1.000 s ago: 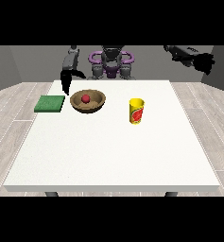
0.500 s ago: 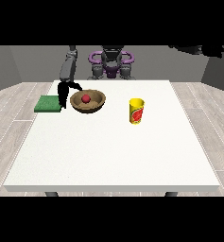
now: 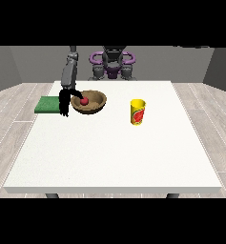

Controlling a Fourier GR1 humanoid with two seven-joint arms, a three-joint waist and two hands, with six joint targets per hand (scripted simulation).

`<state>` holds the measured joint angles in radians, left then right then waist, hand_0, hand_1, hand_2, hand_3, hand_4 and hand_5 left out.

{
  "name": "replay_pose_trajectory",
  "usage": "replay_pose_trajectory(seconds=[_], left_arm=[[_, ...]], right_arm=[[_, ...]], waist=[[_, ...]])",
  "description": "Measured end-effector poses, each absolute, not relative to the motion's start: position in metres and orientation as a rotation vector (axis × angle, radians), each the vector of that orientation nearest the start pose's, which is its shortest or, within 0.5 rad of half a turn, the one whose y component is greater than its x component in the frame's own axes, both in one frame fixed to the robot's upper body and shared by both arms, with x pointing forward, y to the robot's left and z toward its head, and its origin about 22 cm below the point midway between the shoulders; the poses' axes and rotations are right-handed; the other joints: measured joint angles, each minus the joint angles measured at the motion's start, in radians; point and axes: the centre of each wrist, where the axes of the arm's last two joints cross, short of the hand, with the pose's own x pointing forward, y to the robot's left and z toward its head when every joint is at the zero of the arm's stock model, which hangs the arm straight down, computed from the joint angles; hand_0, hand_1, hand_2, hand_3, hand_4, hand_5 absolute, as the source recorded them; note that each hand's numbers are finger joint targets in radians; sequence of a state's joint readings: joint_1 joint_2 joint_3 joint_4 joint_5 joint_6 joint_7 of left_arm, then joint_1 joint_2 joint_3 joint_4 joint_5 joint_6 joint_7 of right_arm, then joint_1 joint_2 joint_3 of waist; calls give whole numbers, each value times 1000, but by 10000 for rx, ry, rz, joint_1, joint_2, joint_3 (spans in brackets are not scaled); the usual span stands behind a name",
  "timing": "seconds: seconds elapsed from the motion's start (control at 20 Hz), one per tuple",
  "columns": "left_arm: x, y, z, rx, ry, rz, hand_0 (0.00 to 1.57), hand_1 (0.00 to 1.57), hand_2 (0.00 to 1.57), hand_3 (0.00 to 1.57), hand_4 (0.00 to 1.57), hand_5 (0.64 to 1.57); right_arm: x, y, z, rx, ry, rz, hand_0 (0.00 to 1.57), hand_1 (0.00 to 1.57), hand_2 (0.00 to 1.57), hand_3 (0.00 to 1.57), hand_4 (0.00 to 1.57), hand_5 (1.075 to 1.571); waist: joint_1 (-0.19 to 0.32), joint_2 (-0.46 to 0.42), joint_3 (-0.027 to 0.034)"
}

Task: Pick the cup and pour the ball into the bowl, then pick the bowl and place it on the pad

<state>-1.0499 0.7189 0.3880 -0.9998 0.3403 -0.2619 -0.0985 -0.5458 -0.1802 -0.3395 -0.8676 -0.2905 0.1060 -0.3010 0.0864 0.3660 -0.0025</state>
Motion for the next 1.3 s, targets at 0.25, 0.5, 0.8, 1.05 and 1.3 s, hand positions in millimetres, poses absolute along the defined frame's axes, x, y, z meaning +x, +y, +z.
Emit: replay_pose_trajectory(seconds=[0.25, 0.5, 0.8, 1.05, 1.3], left_arm=[[371, 381, 357, 531, -23590, -956, 0, 0, 0, 0, 0, 1528], [364, 389, 371, 494, -23682, -1000, 0, 0, 0, 0, 0, 1541], [364, 388, 380, 240, -23825, -1088, 0, 0, 0, 0, 0, 1540], [357, 393, 390, 224, -23976, -1255, 0, 0, 0, 0, 0, 1537], [357, 402, 386, 148, -23738, -1056, 0, 0, 0, 0, 0, 1547]], right_arm=[[364, -297, -6, 916, -17920, -3141, 0, 0, 0, 0, 284, 1566], [367, -292, -4, 844, -18083, -3135, 0, 0, 0, 0, 405, 1570], [381, -261, 9, 487, -18149, -2877, 0, 0, 0, 0, 423, 1570], [381, -256, 8, -401, -17913, -2978, 1571, 1571, 1571, 861, 868, 1421], [376, -259, 3, -1686, -17211, -2137, 1571, 1571, 1571, 1571, 1175, 1448]], waist=[[63, 97, -117], [85, 165, -146], [352, 257, -175], [529, 268, -260], [550, 52, -272]])
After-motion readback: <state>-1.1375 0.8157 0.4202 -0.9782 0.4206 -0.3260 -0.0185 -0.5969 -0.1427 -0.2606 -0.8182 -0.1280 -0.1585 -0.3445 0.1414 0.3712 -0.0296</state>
